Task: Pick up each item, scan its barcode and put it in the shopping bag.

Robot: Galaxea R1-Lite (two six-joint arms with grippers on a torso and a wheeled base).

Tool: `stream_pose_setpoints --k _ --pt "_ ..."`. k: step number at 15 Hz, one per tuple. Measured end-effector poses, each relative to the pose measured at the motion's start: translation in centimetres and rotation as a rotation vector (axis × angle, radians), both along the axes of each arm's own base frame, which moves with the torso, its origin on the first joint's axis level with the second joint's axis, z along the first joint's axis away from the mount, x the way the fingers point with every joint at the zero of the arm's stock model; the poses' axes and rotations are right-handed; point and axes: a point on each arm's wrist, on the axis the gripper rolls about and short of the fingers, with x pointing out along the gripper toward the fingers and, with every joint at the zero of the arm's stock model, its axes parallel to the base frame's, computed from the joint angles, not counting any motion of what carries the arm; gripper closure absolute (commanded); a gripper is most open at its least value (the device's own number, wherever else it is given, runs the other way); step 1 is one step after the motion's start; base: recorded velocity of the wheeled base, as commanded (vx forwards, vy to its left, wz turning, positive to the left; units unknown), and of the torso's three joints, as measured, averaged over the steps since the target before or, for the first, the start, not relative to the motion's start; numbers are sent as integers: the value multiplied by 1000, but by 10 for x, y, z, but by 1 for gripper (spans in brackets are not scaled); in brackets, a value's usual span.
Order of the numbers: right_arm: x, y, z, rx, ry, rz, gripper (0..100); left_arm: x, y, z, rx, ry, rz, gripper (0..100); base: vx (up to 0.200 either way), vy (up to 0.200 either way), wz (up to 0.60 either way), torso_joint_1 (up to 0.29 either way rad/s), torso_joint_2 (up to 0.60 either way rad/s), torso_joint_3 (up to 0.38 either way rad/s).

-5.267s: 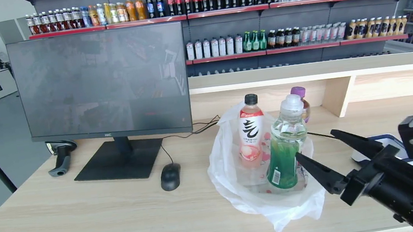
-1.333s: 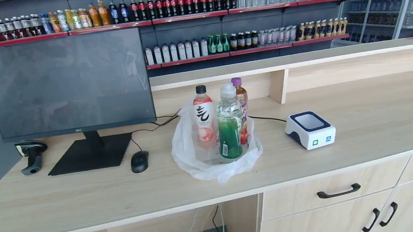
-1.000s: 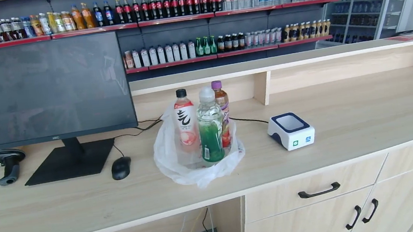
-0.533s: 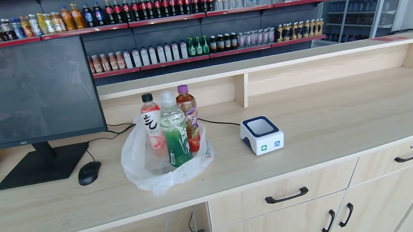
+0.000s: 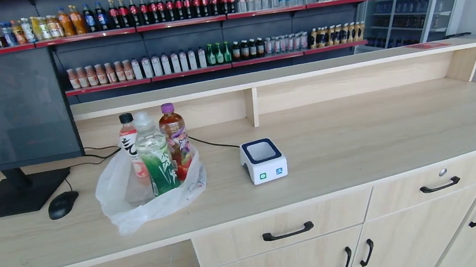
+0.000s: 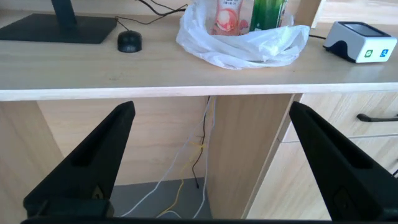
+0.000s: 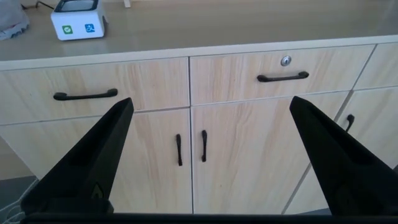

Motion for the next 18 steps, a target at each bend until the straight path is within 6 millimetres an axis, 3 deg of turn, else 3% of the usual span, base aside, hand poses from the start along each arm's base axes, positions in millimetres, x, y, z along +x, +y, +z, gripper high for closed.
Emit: stream_pose_setpoints --k 3,5,15,18 --pt "0 0 0 1 -2 0 0 0 0 0 0 -1 0 0 0 -200 600 2 4 2" --pt "0 0 0 3 -1 0 0 0 0 0 1 -2 -1 0 0 -200 0 5 5 2" --pt "0 0 0 2 -1 0 0 0 0 0 1 -2 -1 0 0 0 0 0 0 0" --pt "0 0 0 4 -1 -1 0 0 0 0 2 -1 -1 0 -200 0 0 4 2 -4"
